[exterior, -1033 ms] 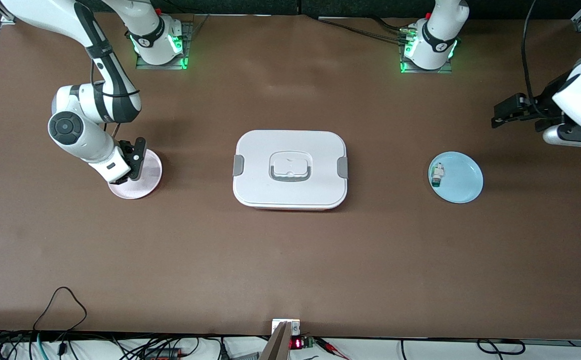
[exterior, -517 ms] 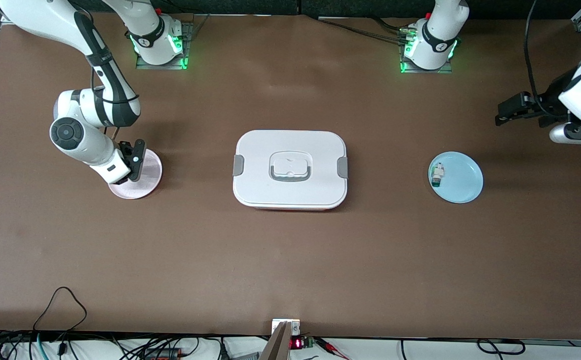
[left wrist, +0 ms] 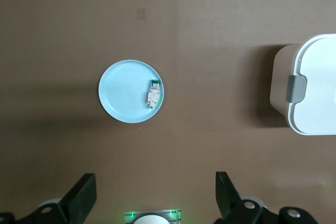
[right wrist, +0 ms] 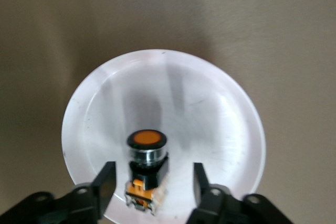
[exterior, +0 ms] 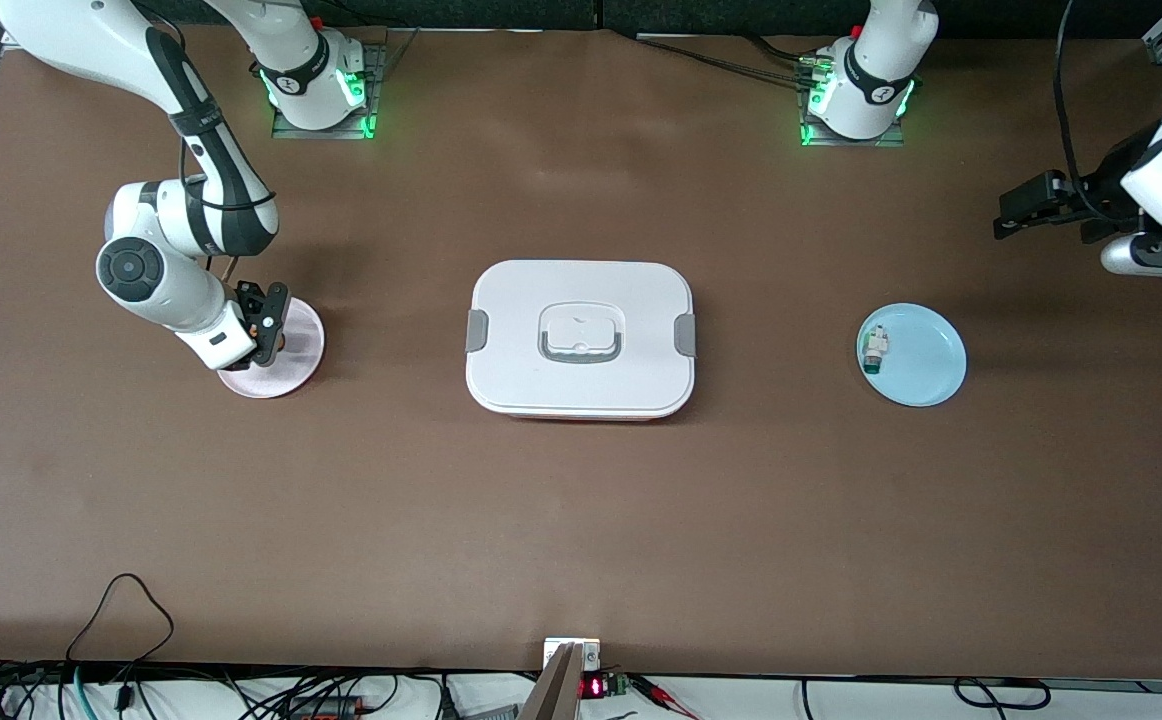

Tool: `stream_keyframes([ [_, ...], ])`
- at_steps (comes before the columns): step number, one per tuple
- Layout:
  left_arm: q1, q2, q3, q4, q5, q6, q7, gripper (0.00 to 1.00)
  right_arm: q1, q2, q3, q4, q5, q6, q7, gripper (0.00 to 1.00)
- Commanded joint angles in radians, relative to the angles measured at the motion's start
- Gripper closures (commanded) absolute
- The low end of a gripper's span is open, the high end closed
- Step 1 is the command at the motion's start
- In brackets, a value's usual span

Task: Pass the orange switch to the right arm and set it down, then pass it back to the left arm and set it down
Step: 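Open the right gripper and raise it away from the plate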

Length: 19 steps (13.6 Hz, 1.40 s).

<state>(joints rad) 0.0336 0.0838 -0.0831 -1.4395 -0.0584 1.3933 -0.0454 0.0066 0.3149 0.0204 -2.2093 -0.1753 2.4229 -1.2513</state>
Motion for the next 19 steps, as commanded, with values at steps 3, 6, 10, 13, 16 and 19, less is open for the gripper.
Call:
stream_keyframes([
  [3,0.057,-0.021,-0.087,-0.016,0.068,0.015,0.029,0.00,0.001,-0.053,0.009,0.078,0.005,-0.109,0.016,0.00],
  [6,0.055,-0.058,-0.087,-0.064,0.068,0.032,0.022,0.00,0.016,-0.071,0.018,0.212,0.075,-0.238,0.050,0.00],
  [10,0.058,-0.096,-0.087,-0.122,0.066,0.059,0.024,0.00,0.020,-0.079,0.016,0.380,0.206,-0.393,0.148,0.00],
  [13,0.077,-0.091,-0.089,-0.121,0.060,0.061,0.029,0.00,0.038,-0.094,0.015,0.454,0.220,-0.505,0.293,0.00],
  [16,0.086,-0.088,-0.095,-0.116,0.057,0.061,0.029,0.00,0.082,-0.126,0.007,0.471,0.217,-0.557,0.653,0.00],
  [19,0.075,-0.085,-0.095,-0.111,0.057,0.059,0.022,0.00,0.098,-0.148,0.007,0.532,0.221,-0.681,1.095,0.00],
])
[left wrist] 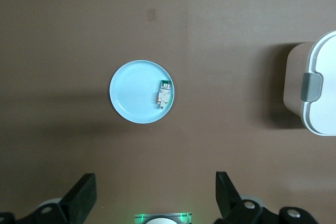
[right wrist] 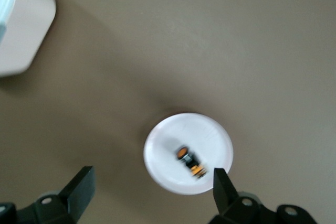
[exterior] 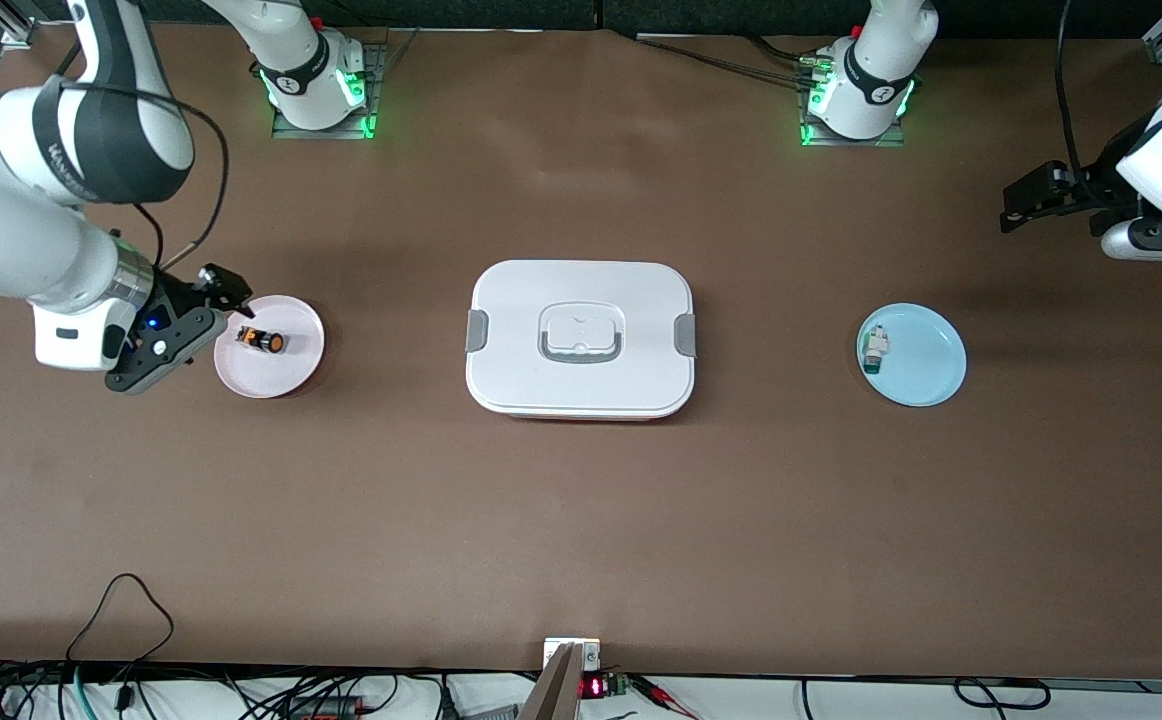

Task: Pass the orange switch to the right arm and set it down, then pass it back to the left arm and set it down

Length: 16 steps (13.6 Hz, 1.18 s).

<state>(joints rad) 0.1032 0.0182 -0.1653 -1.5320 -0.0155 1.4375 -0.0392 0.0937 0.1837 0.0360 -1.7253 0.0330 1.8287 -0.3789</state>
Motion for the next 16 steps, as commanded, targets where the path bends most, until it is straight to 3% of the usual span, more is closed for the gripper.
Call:
stream_keyframes([
  [1,0.004,-0.020,-0.014,-0.017,0.014,0.015,0.012,0.00,0.012,-0.018,-0.008,0.079,0.033,-0.135,0.326,0.00],
  [3,0.003,-0.020,-0.020,-0.017,0.014,0.014,0.012,0.00,0.011,-0.039,-0.011,0.153,0.100,-0.242,0.409,0.00],
  [5,0.003,-0.020,-0.020,-0.017,0.012,0.014,0.012,0.00,0.012,-0.055,-0.037,0.248,0.078,-0.333,0.407,0.00],
  [7,0.003,-0.020,-0.020,-0.016,0.012,0.014,0.012,0.00,0.006,-0.053,-0.053,0.270,-0.014,-0.327,0.397,0.00],
  [9,0.003,-0.020,-0.026,-0.016,0.012,0.014,0.012,0.00,0.011,-0.055,-0.053,0.270,-0.173,-0.335,0.397,0.00],
  [10,0.003,-0.020,-0.026,-0.016,0.011,0.014,0.012,0.00,-0.003,-0.058,-0.057,0.263,-0.191,-0.342,0.409,0.00],
  [13,0.003,-0.020,-0.026,-0.016,0.011,0.015,0.012,0.00,-0.089,-0.056,-0.076,0.245,-0.138,-0.304,0.393,0.00],
  [16,0.003,-0.020,-0.026,-0.016,0.011,0.015,0.022,0.00,-0.095,-0.053,-0.076,0.204,-0.130,-0.258,0.359,0.00],
])
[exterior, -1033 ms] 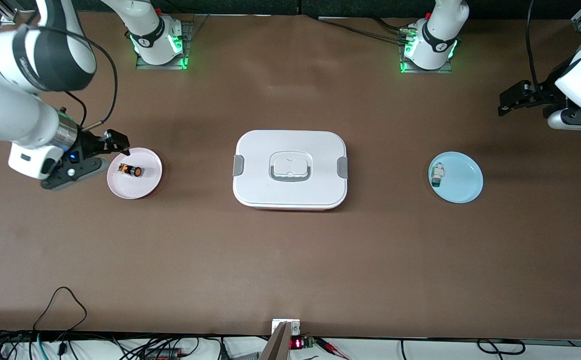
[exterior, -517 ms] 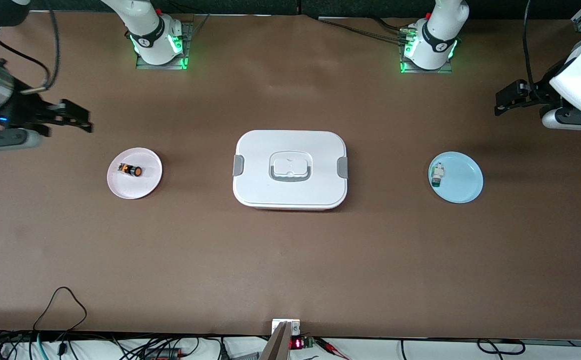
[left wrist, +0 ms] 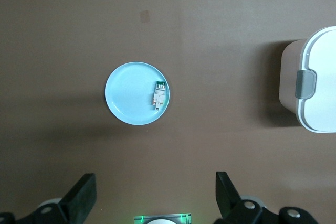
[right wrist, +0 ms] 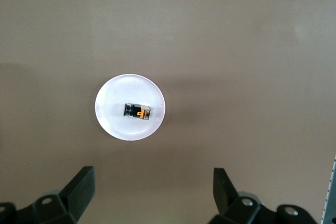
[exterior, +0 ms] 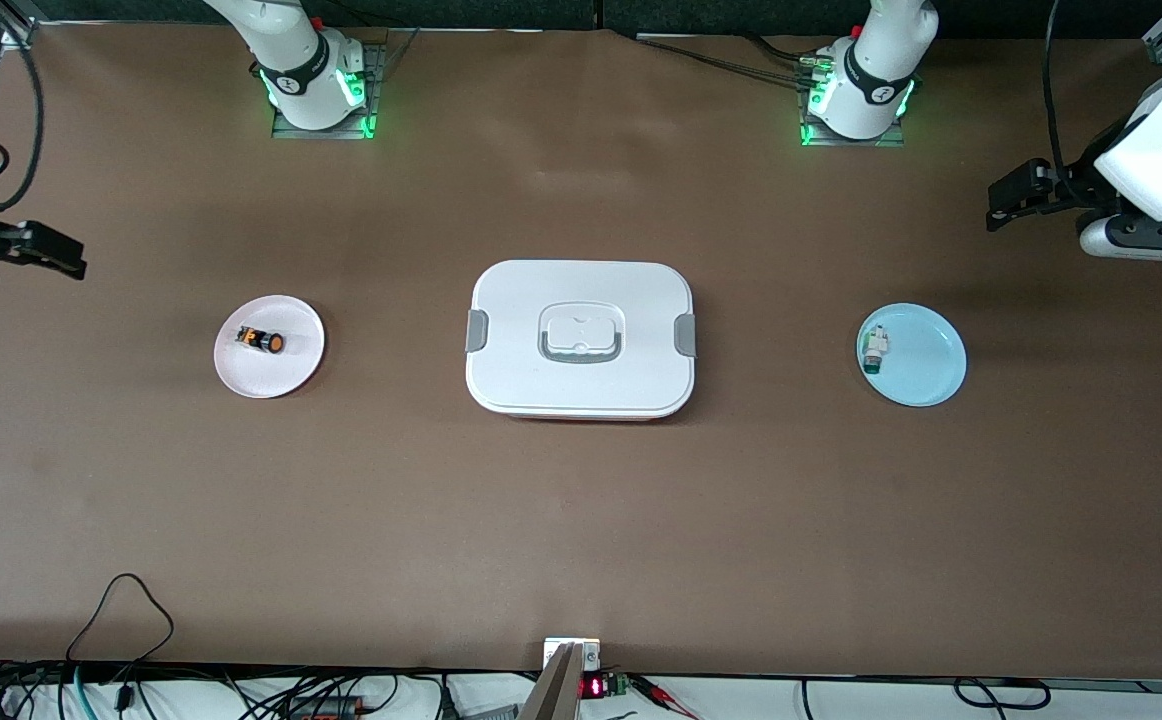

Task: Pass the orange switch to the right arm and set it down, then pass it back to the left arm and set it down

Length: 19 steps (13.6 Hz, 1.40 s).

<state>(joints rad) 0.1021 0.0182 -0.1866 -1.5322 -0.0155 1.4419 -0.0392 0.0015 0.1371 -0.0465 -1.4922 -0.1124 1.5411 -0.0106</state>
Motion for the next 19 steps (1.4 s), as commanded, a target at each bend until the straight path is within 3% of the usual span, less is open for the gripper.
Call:
stream_keyframes([
  [1,0.005,-0.018,-0.005,-0.016,0.011,0.009,0.027,0.00,-0.003,-0.011,0.007,-0.048,0.020,0.042,-0.009,0.00],
  [6,0.010,-0.017,-0.005,-0.016,0.009,0.012,0.021,0.00,0.000,-0.145,0.004,-0.241,0.045,0.171,-0.008,0.00],
  [19,0.008,-0.001,-0.005,0.001,0.011,0.011,0.012,0.00,0.011,-0.132,0.011,-0.140,0.066,0.096,-0.009,0.00],
])
